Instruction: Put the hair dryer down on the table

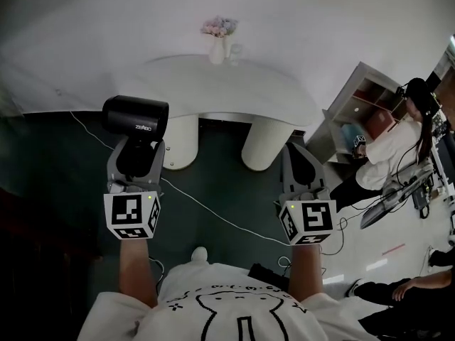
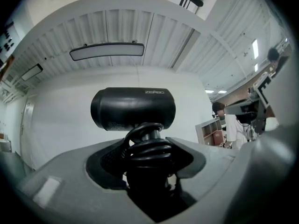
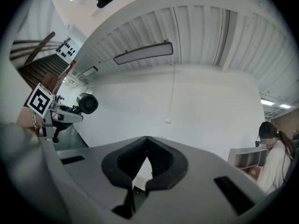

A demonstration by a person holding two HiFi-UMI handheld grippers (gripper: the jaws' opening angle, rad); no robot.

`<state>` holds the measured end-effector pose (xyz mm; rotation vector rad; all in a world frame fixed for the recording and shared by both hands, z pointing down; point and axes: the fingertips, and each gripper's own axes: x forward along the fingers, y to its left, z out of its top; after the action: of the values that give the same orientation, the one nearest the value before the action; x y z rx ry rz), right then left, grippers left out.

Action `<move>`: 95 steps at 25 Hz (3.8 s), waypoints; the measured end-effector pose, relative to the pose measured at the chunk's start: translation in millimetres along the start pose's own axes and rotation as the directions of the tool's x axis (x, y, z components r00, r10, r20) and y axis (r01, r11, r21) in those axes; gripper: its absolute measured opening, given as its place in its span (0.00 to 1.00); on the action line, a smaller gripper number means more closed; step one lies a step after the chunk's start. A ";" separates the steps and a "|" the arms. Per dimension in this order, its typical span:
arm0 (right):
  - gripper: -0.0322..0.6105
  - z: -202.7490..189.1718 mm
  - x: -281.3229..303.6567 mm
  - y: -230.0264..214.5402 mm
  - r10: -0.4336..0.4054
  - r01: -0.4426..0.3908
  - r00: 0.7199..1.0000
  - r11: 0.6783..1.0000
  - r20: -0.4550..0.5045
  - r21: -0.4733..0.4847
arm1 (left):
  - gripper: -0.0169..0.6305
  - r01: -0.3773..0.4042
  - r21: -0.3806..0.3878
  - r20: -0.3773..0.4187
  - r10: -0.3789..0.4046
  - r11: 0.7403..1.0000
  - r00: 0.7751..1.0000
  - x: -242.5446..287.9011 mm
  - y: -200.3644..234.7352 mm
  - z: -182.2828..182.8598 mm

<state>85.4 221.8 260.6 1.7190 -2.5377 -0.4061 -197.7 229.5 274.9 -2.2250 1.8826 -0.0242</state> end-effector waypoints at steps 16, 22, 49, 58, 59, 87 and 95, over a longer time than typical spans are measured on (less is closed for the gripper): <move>0.05 -38.7 133.5 -9.1 -0.044 0.044 0.997 0.999 -0.058 0.005 | 0.42 0.044 -0.009 -0.016 -0.044 0.999 0.999 134.4 42.7 -41.5; 0.05 -59.3 179.9 -20.5 -0.019 0.020 0.998 1.000 -0.061 0.009 | 0.42 0.024 -0.006 -0.022 -0.024 1.000 0.999 175.2 51.5 -57.2; 0.05 -142.1 440.0 -211.4 0.056 -0.053 0.995 0.998 -0.084 0.040 | 0.42 -0.023 -0.052 -0.112 0.017 0.998 0.994 500.6 -2.2 -101.3; 0.05 -178.3 477.9 -227.2 0.095 -0.091 0.985 0.995 -0.142 0.037 | 0.42 -0.002 -0.115 -0.228 -0.025 0.993 0.973 567.8 -30.2 -153.5; 0.05 -183.1 480.2 -227.8 0.095 -0.090 0.984 0.995 -0.149 0.040 | 0.42 0.007 -0.121 -0.238 -0.036 0.993 0.971 573.0 -34.0 -159.7; 0.05 -276.8 558.8 -254.8 0.035 -0.010 0.935 0.997 -0.353 0.074 | 0.42 0.064 -0.296 -0.643 -0.248 0.953 0.724 684.7 -104.6 -370.6; 0.05 -299.4 577.0 -255.7 0.037 -0.001 0.916 0.996 -0.400 0.091 | 0.42 0.039 -0.307 -0.711 -0.256 0.951 0.654 701.9 -105.8 -410.2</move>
<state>153.1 -453.4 426.4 1.6014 -2.2975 0.0633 -35.9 -505.3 600.6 -2.8404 2.1391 -0.9136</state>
